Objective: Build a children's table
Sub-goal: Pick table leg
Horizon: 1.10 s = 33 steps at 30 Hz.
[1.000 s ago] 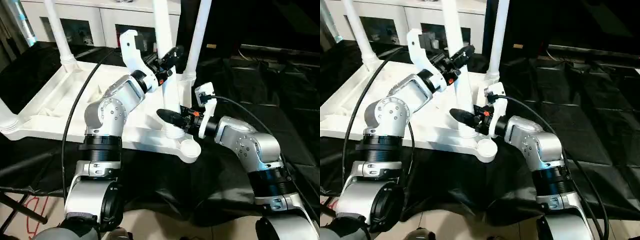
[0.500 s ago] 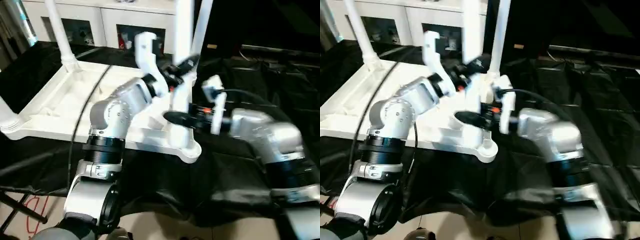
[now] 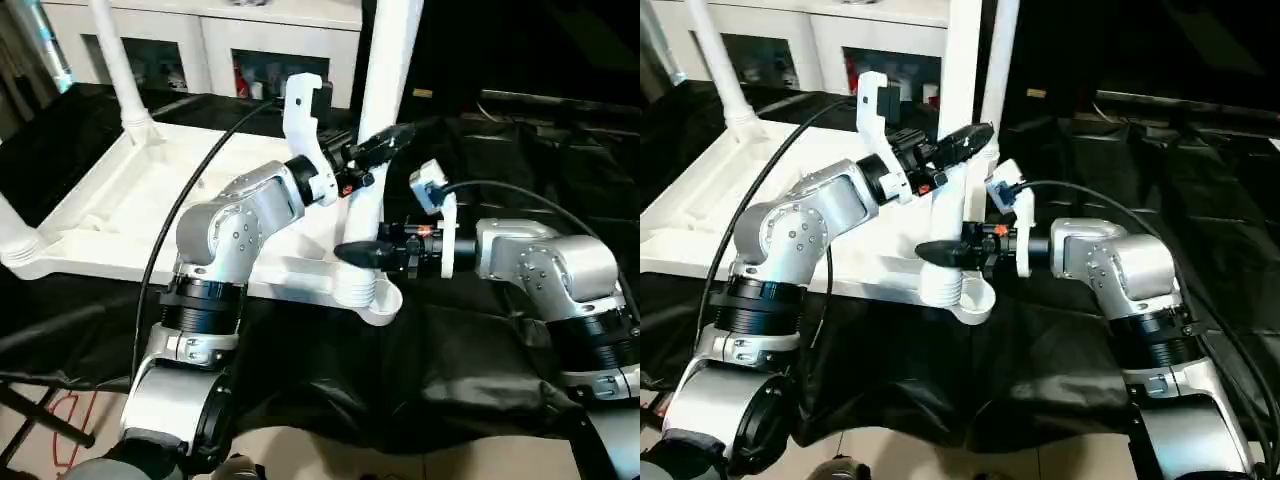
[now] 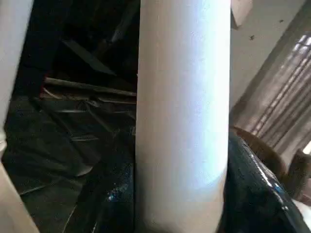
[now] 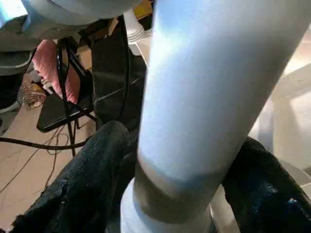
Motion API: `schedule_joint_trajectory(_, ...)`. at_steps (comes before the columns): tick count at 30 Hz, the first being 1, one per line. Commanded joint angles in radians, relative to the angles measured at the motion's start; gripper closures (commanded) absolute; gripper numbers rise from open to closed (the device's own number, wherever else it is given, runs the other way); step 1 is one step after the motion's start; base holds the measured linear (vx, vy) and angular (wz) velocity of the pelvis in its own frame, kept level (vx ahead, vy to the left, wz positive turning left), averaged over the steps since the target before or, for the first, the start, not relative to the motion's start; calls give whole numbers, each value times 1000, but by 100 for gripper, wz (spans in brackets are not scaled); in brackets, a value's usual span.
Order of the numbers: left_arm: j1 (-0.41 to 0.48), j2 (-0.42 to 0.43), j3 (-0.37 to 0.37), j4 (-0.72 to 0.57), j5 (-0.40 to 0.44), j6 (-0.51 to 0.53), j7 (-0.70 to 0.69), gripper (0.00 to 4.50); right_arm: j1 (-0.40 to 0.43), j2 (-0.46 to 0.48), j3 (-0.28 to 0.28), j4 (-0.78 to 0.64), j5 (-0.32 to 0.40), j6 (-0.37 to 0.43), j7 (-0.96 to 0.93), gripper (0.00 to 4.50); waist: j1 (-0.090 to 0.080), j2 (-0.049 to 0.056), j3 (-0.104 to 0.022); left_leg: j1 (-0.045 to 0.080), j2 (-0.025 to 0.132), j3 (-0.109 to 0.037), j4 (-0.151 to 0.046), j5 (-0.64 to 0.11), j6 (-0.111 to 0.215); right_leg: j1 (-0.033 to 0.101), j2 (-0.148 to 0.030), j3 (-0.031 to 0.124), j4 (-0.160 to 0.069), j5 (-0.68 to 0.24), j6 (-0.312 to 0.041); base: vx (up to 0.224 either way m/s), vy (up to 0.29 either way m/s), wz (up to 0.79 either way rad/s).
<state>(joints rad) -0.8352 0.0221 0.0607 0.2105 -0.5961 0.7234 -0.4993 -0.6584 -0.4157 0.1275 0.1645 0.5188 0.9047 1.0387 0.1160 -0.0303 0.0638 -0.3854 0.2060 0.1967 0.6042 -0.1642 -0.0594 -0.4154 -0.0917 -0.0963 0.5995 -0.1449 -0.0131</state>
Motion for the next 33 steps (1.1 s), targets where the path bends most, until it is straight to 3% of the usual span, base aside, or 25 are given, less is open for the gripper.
schedule_joint_trajectory(1,-2,-6,-4,-33,-19,16,-19,268,-3,-10,9,5,11,9,9,142,4,-19,-85,15,23,-13,-60,-137,15,62,-55,46,-62,-265,-146,0,0,0)
schedule_joint_trajectory(16,-2,-10,10,-51,-53,44,-25,268,0,1,10,23,1,4,15,142,3,-17,-85,16,23,-13,-59,-139,11,63,-54,46,-62,-258,-144,0,0,0)
schedule_joint_trajectory(27,-8,-9,13,-48,-62,55,-30,268,2,7,1,45,1,-4,13,245,3,-13,-85,17,23,-13,-60,-148,9,63,-54,46,-63,-254,-153,0,0,0)
schedule_joint_trajectory(33,-10,-5,5,-43,-44,46,-32,268,1,13,-4,48,-2,-13,5,258,2,-12,-86,17,23,-15,-60,-147,7,63,-54,45,-61,-246,-153,0,0,0)
